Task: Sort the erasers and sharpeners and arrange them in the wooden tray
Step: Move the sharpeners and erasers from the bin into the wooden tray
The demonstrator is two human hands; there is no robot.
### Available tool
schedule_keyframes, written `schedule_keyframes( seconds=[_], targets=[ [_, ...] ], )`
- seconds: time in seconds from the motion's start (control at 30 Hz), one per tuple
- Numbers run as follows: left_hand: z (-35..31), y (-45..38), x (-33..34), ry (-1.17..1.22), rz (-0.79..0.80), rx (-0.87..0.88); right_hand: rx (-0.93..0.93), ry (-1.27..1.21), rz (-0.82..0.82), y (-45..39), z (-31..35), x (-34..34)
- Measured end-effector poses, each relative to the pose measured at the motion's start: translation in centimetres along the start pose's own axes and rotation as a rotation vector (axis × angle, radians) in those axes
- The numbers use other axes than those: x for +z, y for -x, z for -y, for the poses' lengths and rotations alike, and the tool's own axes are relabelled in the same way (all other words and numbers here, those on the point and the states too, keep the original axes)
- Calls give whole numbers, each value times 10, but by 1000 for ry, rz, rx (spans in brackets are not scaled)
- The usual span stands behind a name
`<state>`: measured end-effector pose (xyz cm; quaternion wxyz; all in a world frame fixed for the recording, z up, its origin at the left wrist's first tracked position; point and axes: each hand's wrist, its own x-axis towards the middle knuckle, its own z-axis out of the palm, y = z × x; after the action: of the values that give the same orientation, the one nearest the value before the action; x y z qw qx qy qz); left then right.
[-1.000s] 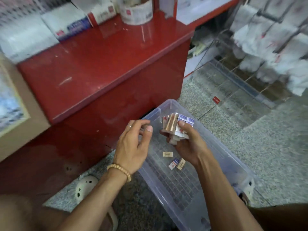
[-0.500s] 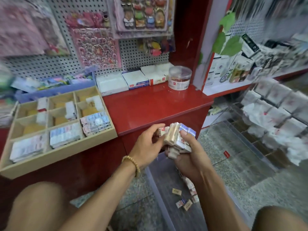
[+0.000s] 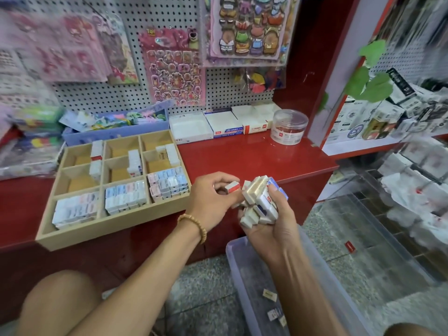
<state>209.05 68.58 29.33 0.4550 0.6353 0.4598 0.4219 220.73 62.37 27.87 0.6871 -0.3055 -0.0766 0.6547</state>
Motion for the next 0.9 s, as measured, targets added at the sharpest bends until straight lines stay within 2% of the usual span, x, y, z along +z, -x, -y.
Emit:
schedule_keyframes(
  seconds=[0.17,0.57,0.9],
  targets=[
    [-1,-10,-34,-49,50,3,20,57,60,-15,-14,17],
    [7,-39,-155,-150,-50,-107,132,146,176,-69,-65,106],
    [38,-98,-279,-488,-222,-44,138,239,130,-132,-100,160]
  ],
)
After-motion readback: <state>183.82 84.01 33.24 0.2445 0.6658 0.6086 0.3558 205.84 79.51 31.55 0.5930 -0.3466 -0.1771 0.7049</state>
